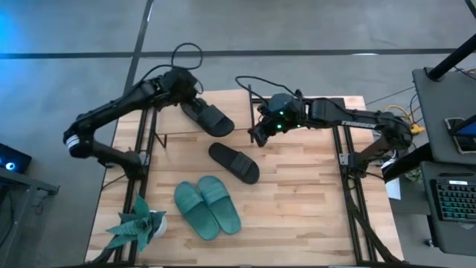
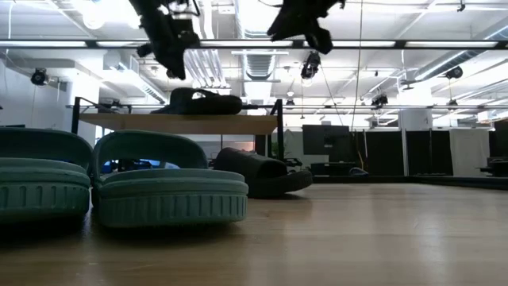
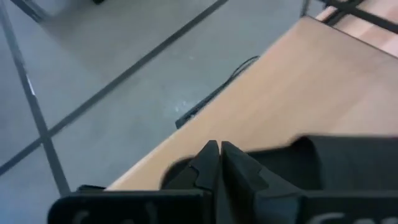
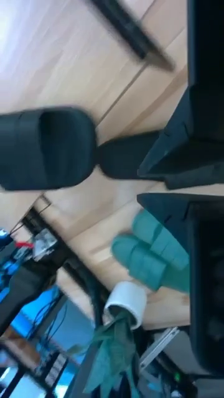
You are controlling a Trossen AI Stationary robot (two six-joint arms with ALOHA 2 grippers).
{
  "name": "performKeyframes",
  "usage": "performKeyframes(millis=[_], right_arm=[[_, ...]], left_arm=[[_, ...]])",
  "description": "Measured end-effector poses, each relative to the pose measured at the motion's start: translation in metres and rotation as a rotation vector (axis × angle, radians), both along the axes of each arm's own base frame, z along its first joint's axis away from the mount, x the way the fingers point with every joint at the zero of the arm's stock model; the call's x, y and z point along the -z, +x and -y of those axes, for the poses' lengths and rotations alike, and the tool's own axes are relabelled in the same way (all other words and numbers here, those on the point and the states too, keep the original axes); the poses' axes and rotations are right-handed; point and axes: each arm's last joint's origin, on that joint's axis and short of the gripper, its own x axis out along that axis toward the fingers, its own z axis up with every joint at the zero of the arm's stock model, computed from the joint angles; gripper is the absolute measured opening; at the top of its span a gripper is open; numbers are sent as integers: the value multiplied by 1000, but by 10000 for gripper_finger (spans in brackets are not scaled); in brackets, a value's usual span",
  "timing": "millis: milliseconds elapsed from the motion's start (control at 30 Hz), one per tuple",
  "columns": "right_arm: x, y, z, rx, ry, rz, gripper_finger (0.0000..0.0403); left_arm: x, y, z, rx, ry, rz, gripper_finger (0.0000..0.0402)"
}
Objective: Pick and place slides into the shelf
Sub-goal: Put the black slide on the shelf
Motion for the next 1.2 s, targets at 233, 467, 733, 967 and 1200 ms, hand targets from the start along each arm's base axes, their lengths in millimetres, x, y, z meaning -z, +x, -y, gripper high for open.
performKeyframes(millis=[233, 467, 733, 967, 1200], right_arm=[[23, 23, 6, -14, 23, -37, 22], [32, 38, 9, -14, 27, -58, 22], [28, 41, 9, -24, 42, -19, 22], [43, 52, 10, -62, 86, -38, 22], [66, 68, 23, -41, 86, -63, 22]], left_arm=[[23, -3, -40, 14, -143, 14, 1], [37, -3, -52, 63, -203, -23, 1], [58, -2, -67, 49, -249, -84, 1], [62, -1, -71, 47, -255, -87, 1], [55, -8, -61, 64, -286, -69, 1]])
